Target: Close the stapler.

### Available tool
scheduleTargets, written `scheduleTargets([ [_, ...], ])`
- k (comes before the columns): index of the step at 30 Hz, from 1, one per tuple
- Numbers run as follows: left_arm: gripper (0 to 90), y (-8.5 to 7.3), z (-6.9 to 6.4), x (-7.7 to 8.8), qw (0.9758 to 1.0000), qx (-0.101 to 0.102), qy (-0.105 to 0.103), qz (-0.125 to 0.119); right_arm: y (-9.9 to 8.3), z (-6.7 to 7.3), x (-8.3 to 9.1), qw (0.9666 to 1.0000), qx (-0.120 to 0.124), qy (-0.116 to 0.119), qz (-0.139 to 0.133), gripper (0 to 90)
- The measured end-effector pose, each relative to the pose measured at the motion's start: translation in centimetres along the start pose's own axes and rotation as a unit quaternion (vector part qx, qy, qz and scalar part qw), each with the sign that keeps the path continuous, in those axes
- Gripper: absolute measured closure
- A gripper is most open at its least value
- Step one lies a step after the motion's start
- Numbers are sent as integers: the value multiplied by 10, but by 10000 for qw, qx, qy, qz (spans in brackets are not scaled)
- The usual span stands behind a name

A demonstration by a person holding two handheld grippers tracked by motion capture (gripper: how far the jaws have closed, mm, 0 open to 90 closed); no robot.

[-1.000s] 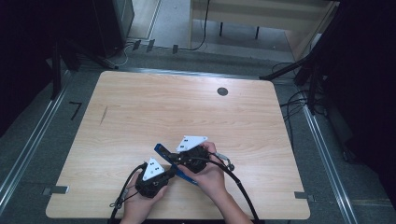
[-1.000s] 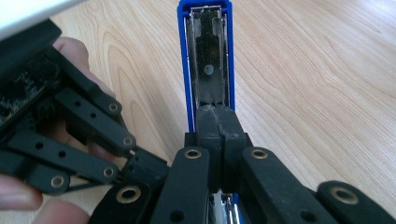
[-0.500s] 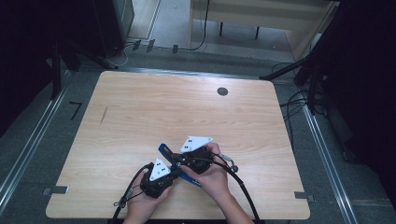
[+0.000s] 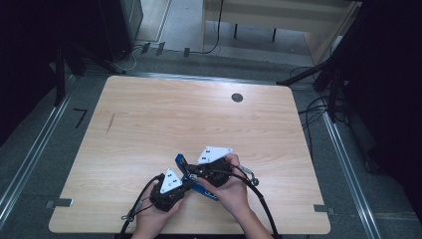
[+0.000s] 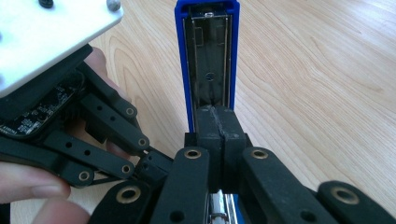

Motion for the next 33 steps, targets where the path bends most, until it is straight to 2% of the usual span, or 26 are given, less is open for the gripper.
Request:
scheduleTargets([
  [18,900,0,-1,0,10000,-52,11,-5,-10,-4,13,9999,-92,30,-89,900],
  [33,900,0,-1,0,10000,-47,7,1,-15,-7,18,9999,-101,-21,-105,900],
])
Point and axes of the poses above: each handheld gripper's, and its own axes: x roughly backward along the jaws, y roughly out of its top, z roughly to its left, the point moved 6 cm from there along -x, roughly forward along the jaws, and after that the axes turned 13 degrees about -x, right-handed, at the moved point
